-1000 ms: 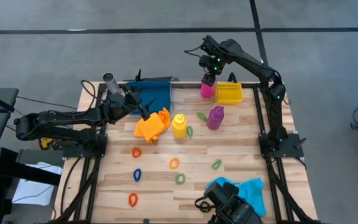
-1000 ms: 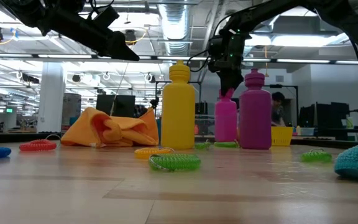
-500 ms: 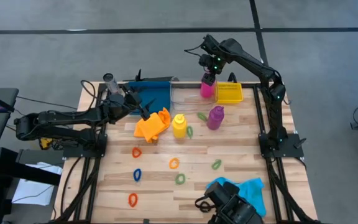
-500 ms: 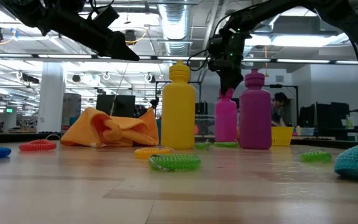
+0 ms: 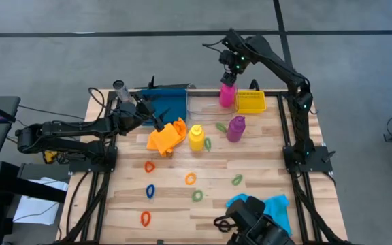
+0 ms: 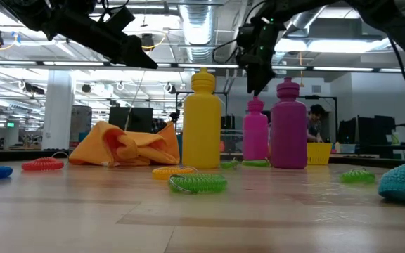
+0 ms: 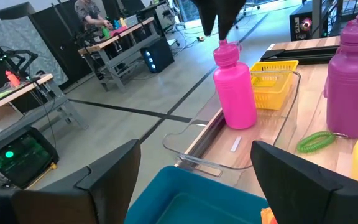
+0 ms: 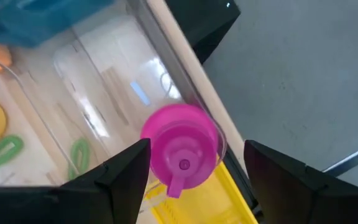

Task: Pick & Place Sports Items
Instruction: Put the purple tumbler into the transparent bin

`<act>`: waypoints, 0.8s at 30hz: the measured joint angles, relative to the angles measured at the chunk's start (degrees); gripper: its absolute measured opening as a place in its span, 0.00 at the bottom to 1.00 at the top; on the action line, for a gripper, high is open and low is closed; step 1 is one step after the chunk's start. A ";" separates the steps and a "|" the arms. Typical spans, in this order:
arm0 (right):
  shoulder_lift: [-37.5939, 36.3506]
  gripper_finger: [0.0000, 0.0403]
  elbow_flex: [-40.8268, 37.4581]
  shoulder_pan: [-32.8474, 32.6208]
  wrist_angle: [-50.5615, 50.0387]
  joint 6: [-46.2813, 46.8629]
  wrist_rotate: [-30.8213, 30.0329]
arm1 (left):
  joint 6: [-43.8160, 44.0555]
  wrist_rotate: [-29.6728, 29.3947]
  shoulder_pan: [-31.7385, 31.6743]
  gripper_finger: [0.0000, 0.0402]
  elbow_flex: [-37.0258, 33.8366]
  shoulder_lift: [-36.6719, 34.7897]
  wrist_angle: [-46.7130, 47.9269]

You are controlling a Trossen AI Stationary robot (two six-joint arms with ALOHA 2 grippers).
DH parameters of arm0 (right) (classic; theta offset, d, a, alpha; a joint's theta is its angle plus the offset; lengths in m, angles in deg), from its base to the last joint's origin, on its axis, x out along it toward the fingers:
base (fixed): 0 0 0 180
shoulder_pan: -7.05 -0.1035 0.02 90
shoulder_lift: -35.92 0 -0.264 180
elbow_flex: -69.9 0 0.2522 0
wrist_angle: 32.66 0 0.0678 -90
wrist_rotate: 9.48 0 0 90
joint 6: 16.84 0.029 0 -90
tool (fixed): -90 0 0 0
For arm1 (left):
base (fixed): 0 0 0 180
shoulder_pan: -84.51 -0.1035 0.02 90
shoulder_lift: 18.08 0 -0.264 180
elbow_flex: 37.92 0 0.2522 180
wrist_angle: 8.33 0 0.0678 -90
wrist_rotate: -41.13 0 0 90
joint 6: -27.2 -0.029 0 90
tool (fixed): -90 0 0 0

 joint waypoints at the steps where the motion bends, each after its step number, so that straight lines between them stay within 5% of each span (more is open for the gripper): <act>1: 0.00 0.62 0.88 -0.23 -0.60 0.03 -0.16 | 0.00 0.00 0.00 0.75 0.00 0.00 0.00; 13: -3.21 0.62 5.96 -7.77 -6.52 0.88 -0.21 | 0.00 -0.02 0.00 0.75 0.00 0.00 -0.07; 24: -4.33 0.62 5.85 -16.02 -11.07 15.28 -0.38 | 0.37 -0.01 0.00 0.75 0.00 0.00 -0.07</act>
